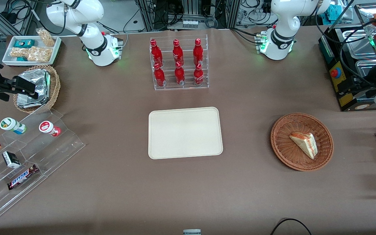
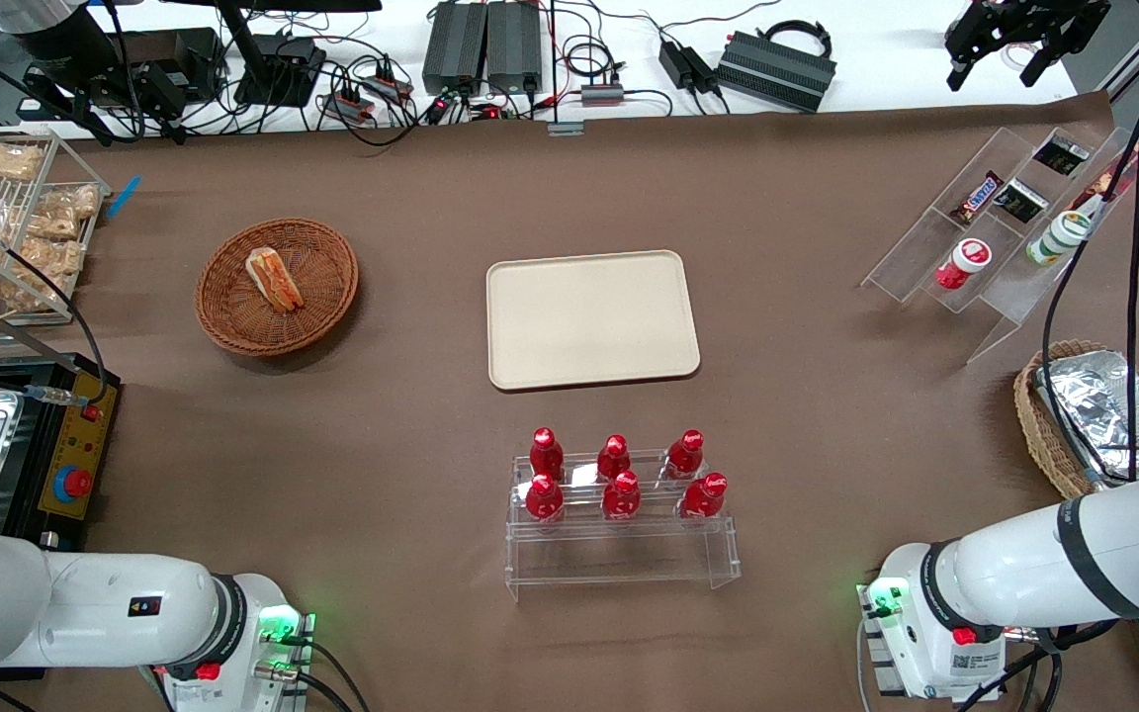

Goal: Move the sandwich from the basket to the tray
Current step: 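Move the left gripper over the basket and lower it to the sandwich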

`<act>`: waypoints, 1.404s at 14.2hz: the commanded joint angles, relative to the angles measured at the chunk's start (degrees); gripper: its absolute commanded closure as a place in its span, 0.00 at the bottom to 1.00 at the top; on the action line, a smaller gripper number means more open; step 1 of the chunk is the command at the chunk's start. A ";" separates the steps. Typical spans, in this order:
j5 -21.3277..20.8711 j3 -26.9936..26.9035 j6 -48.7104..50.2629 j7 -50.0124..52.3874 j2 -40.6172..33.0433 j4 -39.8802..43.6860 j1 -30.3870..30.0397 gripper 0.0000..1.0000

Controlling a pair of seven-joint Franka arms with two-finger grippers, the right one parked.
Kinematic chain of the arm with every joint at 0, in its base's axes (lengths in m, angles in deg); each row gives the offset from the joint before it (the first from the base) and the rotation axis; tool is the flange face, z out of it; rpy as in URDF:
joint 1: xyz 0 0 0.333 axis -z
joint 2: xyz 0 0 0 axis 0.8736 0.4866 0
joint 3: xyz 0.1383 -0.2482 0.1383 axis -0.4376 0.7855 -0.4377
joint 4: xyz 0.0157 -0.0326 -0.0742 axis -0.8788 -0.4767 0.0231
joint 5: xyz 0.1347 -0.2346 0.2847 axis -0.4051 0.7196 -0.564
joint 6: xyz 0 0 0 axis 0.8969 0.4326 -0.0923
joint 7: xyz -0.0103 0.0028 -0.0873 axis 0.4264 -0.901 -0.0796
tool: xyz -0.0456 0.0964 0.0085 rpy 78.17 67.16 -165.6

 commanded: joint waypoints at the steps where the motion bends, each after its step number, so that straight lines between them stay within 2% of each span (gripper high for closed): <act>1: -0.67 -0.28 0.33 -0.12 0.25 0.79 0.64 0.00; 12: -0.84 -0.28 0.50 -0.03 0.43 0.26 0.64 0.00; 16: -1.11 -0.28 -0.11 -0.11 1.04 -2.46 0.55 0.00; 18: -1.37 -0.36 -2.73 -0.12 3.32 -4.90 0.55 0.00; 20: -1.37 -0.37 -13.15 -0.03 3.25 -13.40 0.55 0.00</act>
